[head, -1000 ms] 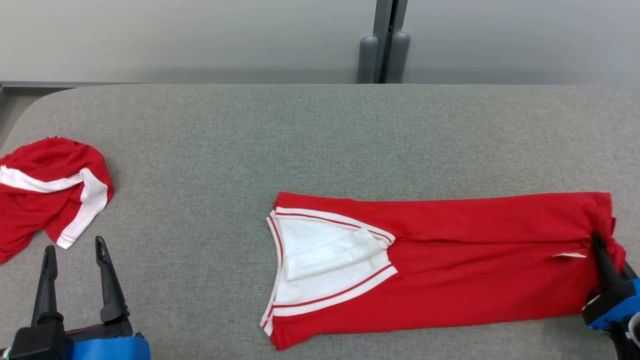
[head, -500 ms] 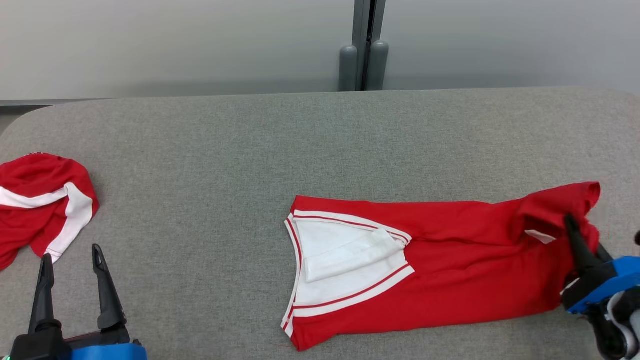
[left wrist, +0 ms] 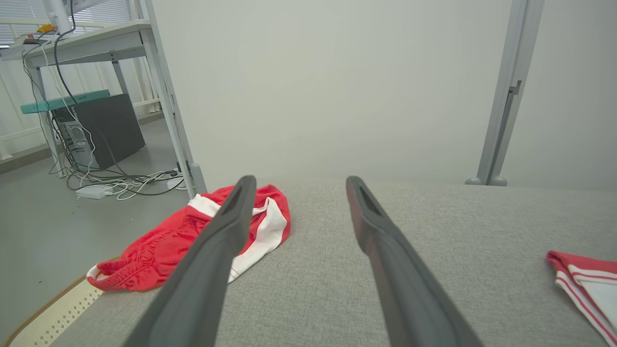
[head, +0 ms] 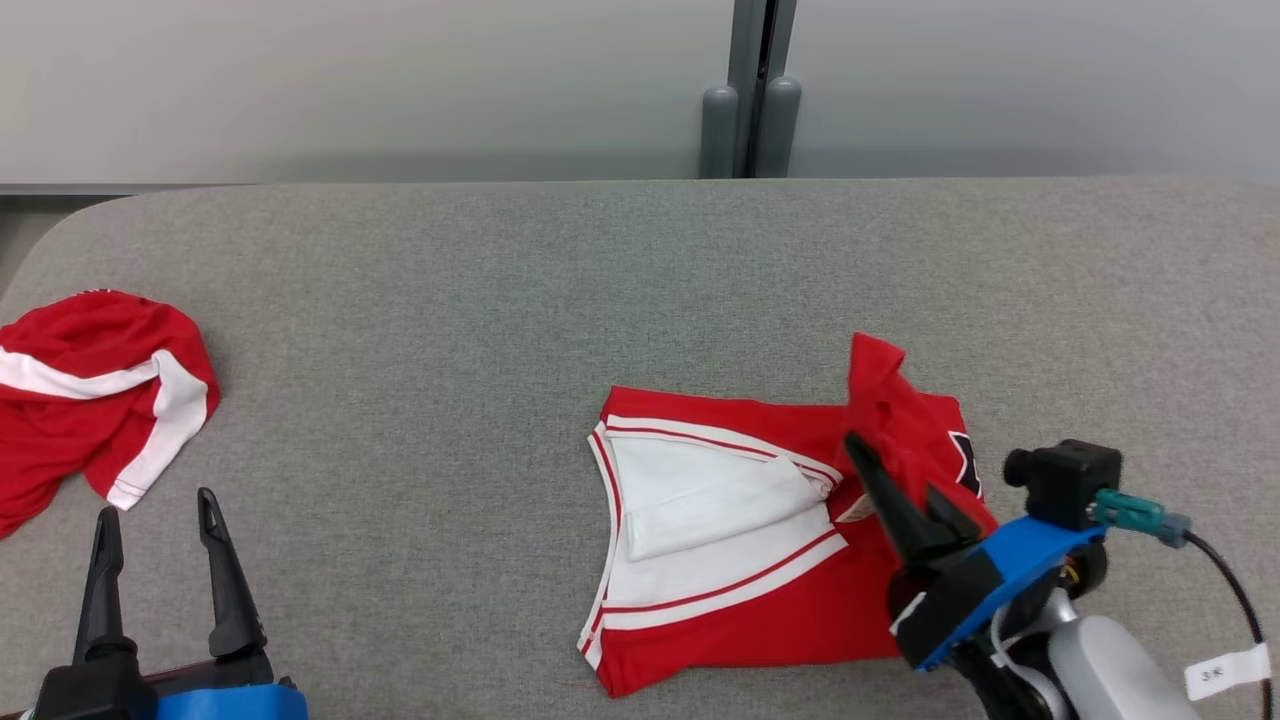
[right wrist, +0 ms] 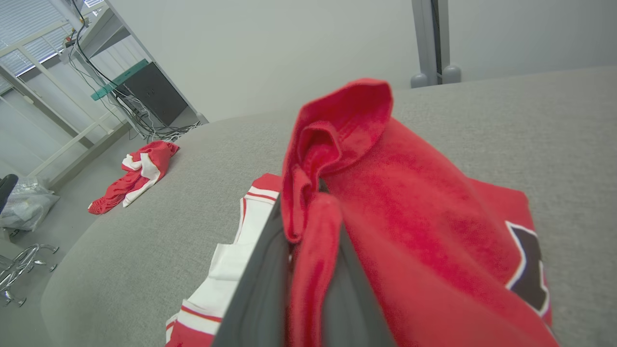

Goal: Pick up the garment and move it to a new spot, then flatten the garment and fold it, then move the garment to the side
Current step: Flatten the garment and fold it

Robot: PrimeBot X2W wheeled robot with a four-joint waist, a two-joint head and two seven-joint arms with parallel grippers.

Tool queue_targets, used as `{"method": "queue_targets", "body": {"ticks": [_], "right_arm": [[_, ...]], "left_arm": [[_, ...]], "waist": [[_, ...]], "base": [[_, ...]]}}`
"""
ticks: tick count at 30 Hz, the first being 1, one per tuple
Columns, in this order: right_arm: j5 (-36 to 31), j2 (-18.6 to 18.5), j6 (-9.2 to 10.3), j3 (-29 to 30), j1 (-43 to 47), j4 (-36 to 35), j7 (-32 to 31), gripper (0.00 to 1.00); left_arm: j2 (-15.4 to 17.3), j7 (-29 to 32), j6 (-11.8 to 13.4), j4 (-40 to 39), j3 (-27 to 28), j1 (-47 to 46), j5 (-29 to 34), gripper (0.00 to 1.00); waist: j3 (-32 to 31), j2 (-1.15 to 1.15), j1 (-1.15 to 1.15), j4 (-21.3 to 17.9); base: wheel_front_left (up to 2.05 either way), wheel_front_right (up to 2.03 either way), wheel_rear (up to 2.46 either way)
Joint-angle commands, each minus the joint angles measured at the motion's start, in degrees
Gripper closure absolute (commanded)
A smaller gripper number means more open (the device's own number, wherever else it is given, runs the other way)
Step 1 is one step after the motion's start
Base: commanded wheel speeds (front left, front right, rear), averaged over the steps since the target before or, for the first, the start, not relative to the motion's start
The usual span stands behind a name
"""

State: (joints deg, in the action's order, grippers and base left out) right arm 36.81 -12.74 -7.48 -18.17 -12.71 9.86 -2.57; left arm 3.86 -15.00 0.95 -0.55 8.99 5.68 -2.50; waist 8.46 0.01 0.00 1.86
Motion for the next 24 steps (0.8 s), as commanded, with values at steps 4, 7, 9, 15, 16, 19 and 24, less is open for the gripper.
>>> {"method": "queue_targets", "body": {"ticks": [4,7,9,15,16,19,24], "right_arm": [[-1.5,3.5,-0.03,-3.8,-2.1,-0.6,-1.4,1.00],[-2.3,5.6,-0.03,-6.2,-3.6,0.8,-1.7,1.00],[-2.5,6.8,-0.03,-7.5,-4.7,2.1,-1.4,1.00],[-2.7,9.2,-0.03,-9.8,-8.1,7.6,0.4,1.00],[-2.7,9.4,-0.03,-10.3,-8.7,8.5,0.9,1.00],[-2.2,9.7,-0.03,-11.1,-10.2,12.0,1.8,1.00],[-0.5,9.8,-0.03,-12.8,-11.9,15.9,3.7,0.00]], "left_arm": [[-0.1,-0.2,-0.2,0.4,-0.4,-1.5,0.1,0.00],[-0.2,-0.2,-0.2,0.5,-0.4,-1.9,0.0,0.00],[-0.2,-0.2,-0.3,0.6,-0.4,-2.2,0.0,0.00],[-0.4,-0.2,-0.2,1.0,-0.7,-3.0,-0.1,0.00],[-0.4,-0.2,-0.1,1.1,-0.7,-3.0,-0.1,0.00],[-0.5,-0.2,0.0,1.2,-1.0,-3.4,0.1,0.00],[-0.6,-0.2,0.0,1.4,-0.8,-3.5,0.1,0.00]], "waist": [[0.6,-0.01,0.00,1.4],[1.1,-0.01,0.00,2.2],[1.4,-0.01,0.00,2.7],[2.3,-0.01,0.00,4.0],[2.4,-0.01,0.00,4.2],[2.6,-0.01,0.00,4.5],[2.4,-0.01,0.00,4.5]], "base": [[0.00,0.00,0.00],[0.00,0.00,0.00],[0.00,0.00,0.00],[0.00,0.00,0.00],[0.00,0.00,0.00],[0.00,0.00,0.00],[0.00,0.00,0.00]]}}
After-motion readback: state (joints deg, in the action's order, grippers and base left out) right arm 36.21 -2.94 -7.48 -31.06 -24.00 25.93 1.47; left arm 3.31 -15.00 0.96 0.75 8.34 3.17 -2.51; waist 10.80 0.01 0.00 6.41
